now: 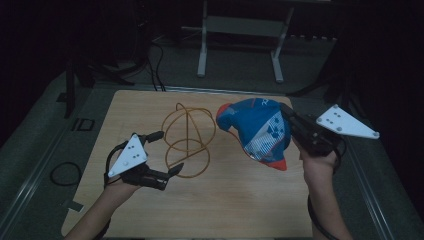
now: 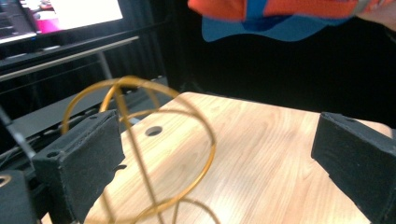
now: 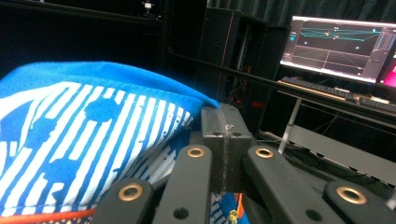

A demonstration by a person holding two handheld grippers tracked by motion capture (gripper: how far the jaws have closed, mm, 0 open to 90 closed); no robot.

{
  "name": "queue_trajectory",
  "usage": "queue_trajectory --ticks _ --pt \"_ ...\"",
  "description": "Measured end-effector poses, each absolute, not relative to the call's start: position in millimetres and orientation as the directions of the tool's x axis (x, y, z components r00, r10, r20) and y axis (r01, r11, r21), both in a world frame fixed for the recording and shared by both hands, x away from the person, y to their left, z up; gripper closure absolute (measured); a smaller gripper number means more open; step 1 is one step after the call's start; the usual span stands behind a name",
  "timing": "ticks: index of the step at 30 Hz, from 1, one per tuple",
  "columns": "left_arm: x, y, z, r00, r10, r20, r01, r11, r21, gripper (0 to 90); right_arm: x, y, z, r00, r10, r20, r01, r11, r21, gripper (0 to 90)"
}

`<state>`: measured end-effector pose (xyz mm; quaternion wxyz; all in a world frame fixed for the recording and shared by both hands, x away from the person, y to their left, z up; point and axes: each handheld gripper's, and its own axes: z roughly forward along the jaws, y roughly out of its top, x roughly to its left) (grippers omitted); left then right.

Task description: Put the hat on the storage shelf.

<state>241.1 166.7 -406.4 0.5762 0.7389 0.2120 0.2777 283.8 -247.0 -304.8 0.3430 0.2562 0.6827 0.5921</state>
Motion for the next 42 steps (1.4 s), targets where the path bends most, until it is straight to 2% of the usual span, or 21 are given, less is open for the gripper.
queue_trajectory --ticks 6,7,10,16,20,24,31,42 --pt "236.6 182.9 -428.8 0.724 0.673 0.153 0.021 -0.243 0.970 2.5 300.8 -228.9 -299.7 -0.645 0.749 -0.152 -0.046 0.161 0.986 90.0" --pt "232.5 193.3 -454.7 0.678 0.720 0.147 0.049 -0.243 0.969 2.5 308.2 -218.4 -298.2 -0.652 0.744 -0.144 -0.040 0.156 0.987 90.0" --pt "227.5 200.0 -476.7 0.628 0.755 0.186 0.044 -0.273 0.961 2.6 317.9 -203.1 -297.4 -0.661 0.737 -0.140 -0.031 0.160 0.987 90.0" --pt "224.2 213.6 -512.9 0.588 0.800 0.117 0.114 -0.226 0.968 2.5 334.7 -170.4 -295.5 -0.682 0.718 -0.137 -0.015 0.174 0.985 90.0" --pt "220.3 223.2 -529.8 0.546 0.831 0.107 0.143 -0.219 0.965 2.6 341.2 -146.6 -294.8 -0.704 0.697 -0.134 -0.007 0.182 0.983 90.0" --pt "215.6 229.6 -535.4 0.520 0.851 0.070 0.162 -0.179 0.970 2.6 343.7 -119.7 -300.1 -0.729 0.671 -0.133 -0.005 0.189 0.982 90.0" --pt "211.7 235.6 -538.1 0.511 0.856 0.085 0.147 -0.185 0.972 2.6 343.5 -80.1 -311.7 -0.771 0.616 -0.162 -0.009 0.244 0.970 90.0" --pt "213.2 240.9 -542.7 0.523 0.850 0.052 0.169 -0.164 0.972 2.6 354.2 -61.6 -332.7 -0.797 0.583 -0.160 0.031 0.305 0.952 90.0"
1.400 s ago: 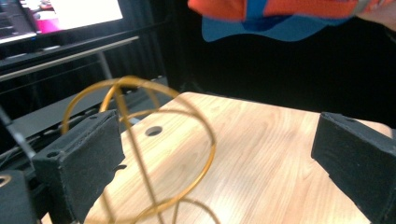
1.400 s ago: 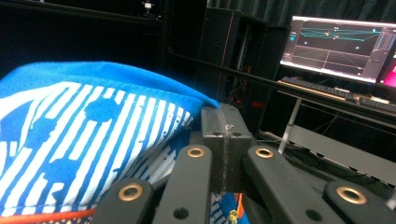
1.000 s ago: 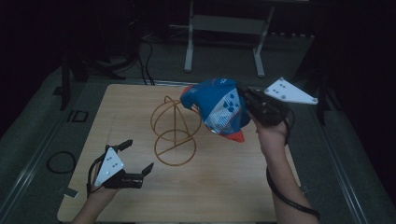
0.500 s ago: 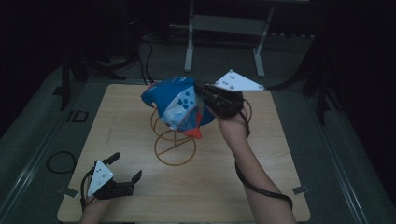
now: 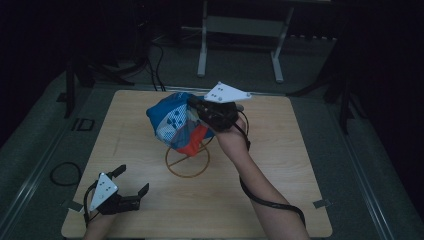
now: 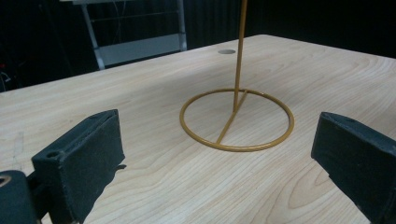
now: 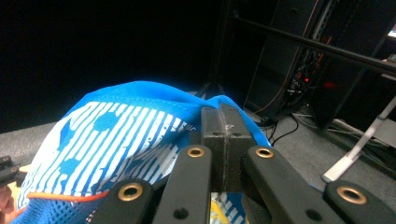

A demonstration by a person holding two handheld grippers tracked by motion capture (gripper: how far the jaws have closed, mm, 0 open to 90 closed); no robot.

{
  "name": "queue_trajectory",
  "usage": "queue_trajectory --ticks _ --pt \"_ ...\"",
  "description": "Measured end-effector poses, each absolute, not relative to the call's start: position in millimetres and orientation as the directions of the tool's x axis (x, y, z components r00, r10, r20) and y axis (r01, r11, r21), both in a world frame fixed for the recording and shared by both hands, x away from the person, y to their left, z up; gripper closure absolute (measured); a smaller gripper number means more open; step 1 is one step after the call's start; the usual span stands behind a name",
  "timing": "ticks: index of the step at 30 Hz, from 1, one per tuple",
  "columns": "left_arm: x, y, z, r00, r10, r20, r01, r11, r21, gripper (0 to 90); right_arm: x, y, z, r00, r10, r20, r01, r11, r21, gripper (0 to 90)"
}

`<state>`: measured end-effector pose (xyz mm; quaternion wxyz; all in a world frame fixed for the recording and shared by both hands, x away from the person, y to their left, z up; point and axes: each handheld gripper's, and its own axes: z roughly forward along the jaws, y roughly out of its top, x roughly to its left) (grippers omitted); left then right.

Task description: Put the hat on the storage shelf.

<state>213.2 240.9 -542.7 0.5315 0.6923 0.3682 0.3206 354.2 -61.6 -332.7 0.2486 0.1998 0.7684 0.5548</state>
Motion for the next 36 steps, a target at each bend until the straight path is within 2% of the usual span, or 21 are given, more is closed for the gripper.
queue_trajectory --ticks 3,16,24,29,32,36 --pt "213.3 241.7 -543.0 0.526 0.850 0.040 0.166 -0.149 0.975 2.6 355.1 -59.4 -334.4 -0.810 0.570 -0.140 0.045 0.298 0.953 90.0" --pt "214.5 239.4 -546.2 0.545 0.838 0.033 0.176 -0.153 0.973 2.6 352.2 -48.0 -349.3 -0.791 0.573 -0.213 0.018 0.370 0.929 90.0" --pt "215.5 240.7 -547.6 0.543 0.839 0.021 0.186 -0.145 0.972 2.6 354.4 -66.6 -359.6 -0.768 0.609 -0.197 0.045 0.359 0.932 90.0" --pt "216.2 240.7 -548.4 0.544 0.839 0.016 0.193 -0.143 0.971 2.6 361.8 -76.7 -364.8 -0.770 0.620 -0.149 0.086 0.332 0.939 89.9" --pt "216.6 240.7 -548.8 0.546 0.838 0.014 0.194 -0.142 0.971 2.6 363.2 -77.5 -366.3 -0.795 0.597 -0.112 0.101 0.312 0.945 78.8" --pt "216.3 241.4 -549.3 0.545 0.838 0.011 0.196 -0.141 0.970 2.6 361.2 -74.4 -368.7 -0.799 0.588 -0.126 0.097 0.334 0.938 76.6"
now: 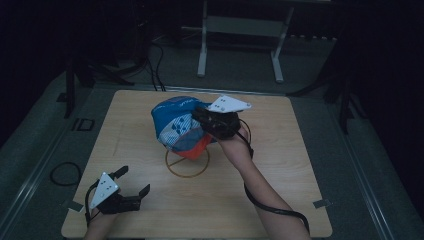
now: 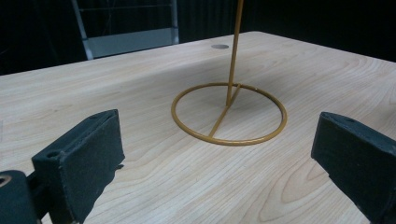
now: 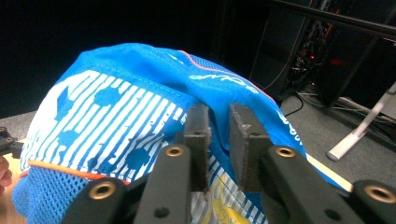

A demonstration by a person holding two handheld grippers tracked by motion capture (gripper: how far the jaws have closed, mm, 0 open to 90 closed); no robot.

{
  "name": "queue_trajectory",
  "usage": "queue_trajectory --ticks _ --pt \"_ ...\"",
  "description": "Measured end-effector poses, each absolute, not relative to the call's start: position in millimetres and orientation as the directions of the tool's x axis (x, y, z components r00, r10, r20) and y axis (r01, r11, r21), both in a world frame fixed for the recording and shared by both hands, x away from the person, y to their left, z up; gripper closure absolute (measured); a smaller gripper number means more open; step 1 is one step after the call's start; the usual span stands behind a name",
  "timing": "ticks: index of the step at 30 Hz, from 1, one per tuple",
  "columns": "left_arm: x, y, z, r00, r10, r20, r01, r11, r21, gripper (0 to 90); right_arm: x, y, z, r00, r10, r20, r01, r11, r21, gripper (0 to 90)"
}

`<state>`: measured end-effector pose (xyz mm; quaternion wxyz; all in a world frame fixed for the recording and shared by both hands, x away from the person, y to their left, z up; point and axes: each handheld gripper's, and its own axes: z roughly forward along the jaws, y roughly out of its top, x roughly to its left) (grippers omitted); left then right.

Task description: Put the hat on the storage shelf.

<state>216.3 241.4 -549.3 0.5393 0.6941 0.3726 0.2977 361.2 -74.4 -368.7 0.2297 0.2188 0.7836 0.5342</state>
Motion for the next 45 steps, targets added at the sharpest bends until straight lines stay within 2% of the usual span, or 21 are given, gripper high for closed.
queue_trajectory --ticks 5,12,21,27,28,30,31,35,36,37,40,45 --pt "216.0 241.5 -549.7 0.548 0.837 0.009 0.198 -0.139 0.970 2.6 361.9 -79.1 -371.2 -0.795 0.599 -0.097 0.116 0.307 0.945 68.6" --pt "217.2 241.1 -550.7 0.551 0.835 0.006 0.203 -0.141 0.969 2.6 362.5 -87.1 -377.0 -0.787 0.609 -0.095 0.125 0.309 0.943 67.9" --pt "217.8 241.0 -552.2 0.550 0.835 0.001 0.209 -0.139 0.968 2.6 356.6 -106.4 -372.5 -0.777 0.624 -0.084 0.122 0.279 0.953 58.6" --pt "218.4 241.7 -553.2 0.547 0.837 -0.009 0.211 -0.128 0.969 2.6 352.1 -130.4 -370.5 -0.770 0.635 -0.064 0.132 0.257 0.957 45.4" --pt "218.9 241.6 -553.7 0.546 0.838 -0.009 0.214 -0.130 0.968 2.6 351.2 -134.8 -370.7 -0.773 0.631 -0.064 0.135 0.262 0.956 40.9" --pt "219.0 241.5 -553.8 0.546 0.838 -0.007 0.214 -0.131 0.968 2.6 351.2 -134.8 -370.7 -0.773 0.631 -0.064 0.135 0.262 0.956 40.9" --pt "219.3 241.4 -553.9 0.545 0.838 -0.005 0.213 -0.133 0.968 2.6 349.3 -145.8 -373.0 -0.784 0.619 -0.041 0.154 0.258 0.954 32.3" --pt "220.1 241.9 -554.3 0.541 0.841 -0.008 0.216 -0.130 0.968 2.6 345.3 -159.3 -378.6 -0.786 0.618 -0.031 0.154 0.243 0.958 22.1" --pt "220.1 241.9 -554.3 0.541 0.841 -0.008 0.216 -0.130 0.968 2.6 345.3 -159.3 -378.6 -0.786 0.618 -0.031 0.154 0.243 0.958 22.1" --pt "220.1 242.1 -554.3 0.541 0.841 -0.007 0.214 -0.130 0.968 2.6 344.3 -162.6 -380.8 -0.796 0.605 -0.020 0.161 0.244 0.956 16.1" --pt "220.0 241.8 -554.4 0.542 0.841 -0.003 0.213 -0.134 0.968 2.6 339.3 -172.0 -389.4 -0.815 0.579 -0.022 0.159 0.259 0.953 12.7" --pt "220.5 241.4 -555.0 0.551 0.835 -0.012 0.216 -0.128 0.968 2.6 331.7 -180.4 -406.7 -0.834 0.552 -0.026 0.152 0.275 0.949 13.2"
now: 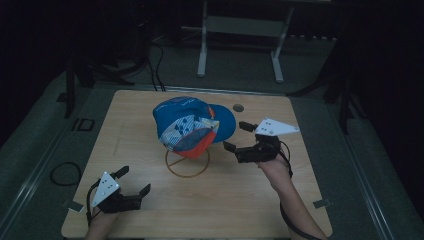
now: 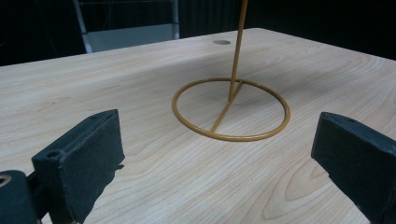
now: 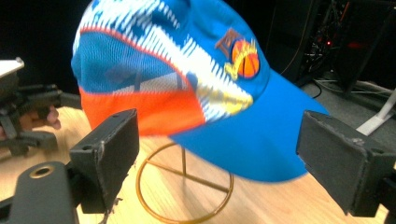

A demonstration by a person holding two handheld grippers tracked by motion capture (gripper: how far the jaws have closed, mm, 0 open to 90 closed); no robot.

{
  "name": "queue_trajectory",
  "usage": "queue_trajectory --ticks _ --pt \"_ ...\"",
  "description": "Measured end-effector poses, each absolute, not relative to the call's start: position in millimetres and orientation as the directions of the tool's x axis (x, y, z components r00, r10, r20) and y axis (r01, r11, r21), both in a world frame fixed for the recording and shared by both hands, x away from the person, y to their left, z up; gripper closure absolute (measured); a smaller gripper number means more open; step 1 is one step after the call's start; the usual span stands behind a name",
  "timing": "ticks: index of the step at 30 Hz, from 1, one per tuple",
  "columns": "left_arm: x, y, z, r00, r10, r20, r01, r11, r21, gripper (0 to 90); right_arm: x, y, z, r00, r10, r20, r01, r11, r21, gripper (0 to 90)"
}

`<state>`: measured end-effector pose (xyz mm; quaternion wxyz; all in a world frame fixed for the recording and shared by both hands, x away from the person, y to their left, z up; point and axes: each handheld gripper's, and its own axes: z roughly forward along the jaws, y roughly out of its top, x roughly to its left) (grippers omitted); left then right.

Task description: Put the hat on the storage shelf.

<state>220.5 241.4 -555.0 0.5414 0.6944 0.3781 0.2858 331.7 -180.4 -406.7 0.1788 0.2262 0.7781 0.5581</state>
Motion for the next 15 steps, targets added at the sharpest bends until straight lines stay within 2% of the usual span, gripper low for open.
queue_trajectory --ticks 15 --pt "220.8 240.7 -555.9 0.553 0.833 -0.014 0.217 -0.127 0.968 2.6 322.6 -201.6 -458.5 -0.847 0.532 0.015 0.216 0.317 0.924 13.3"
